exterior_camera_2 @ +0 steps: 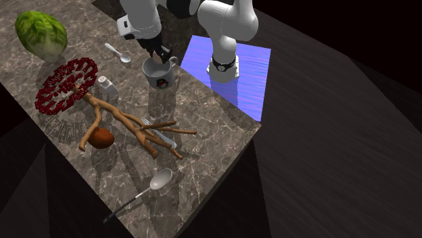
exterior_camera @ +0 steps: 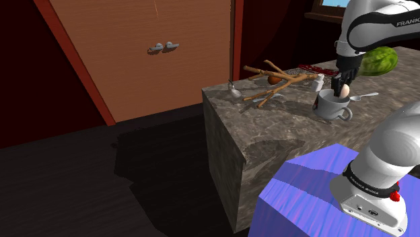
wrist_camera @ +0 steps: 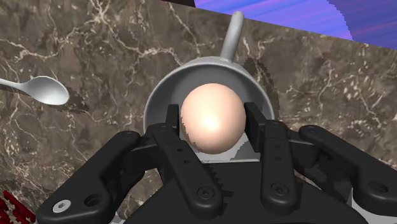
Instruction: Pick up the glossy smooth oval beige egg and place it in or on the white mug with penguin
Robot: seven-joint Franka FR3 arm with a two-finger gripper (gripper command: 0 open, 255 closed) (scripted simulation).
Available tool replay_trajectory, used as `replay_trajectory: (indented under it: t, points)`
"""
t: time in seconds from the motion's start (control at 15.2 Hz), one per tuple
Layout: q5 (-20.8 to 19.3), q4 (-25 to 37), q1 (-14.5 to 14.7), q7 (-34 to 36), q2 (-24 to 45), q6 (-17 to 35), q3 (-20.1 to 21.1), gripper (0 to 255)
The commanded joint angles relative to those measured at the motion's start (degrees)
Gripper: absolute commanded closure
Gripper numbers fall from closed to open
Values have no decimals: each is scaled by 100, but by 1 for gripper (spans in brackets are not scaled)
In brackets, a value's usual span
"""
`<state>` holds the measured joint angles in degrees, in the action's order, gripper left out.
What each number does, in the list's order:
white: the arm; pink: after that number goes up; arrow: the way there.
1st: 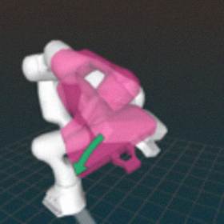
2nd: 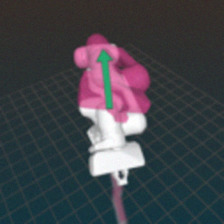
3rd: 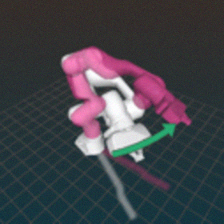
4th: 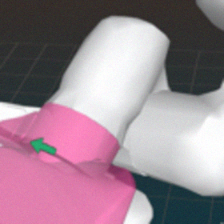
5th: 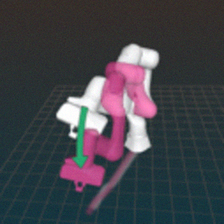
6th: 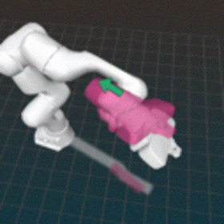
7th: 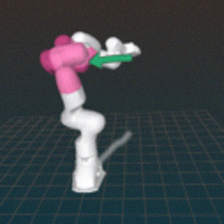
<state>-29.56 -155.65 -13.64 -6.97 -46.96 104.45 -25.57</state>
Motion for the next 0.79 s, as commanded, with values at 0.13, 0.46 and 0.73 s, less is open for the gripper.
replay_trajectory:
  t: [0.13,0.46,0.73]
  points:
    - [0,0,0,0,0,0,0,0]
    - [176,328,78,-24,-48,-383,173,0]
    - [319,641,142,-44,-52,-707,314,0]
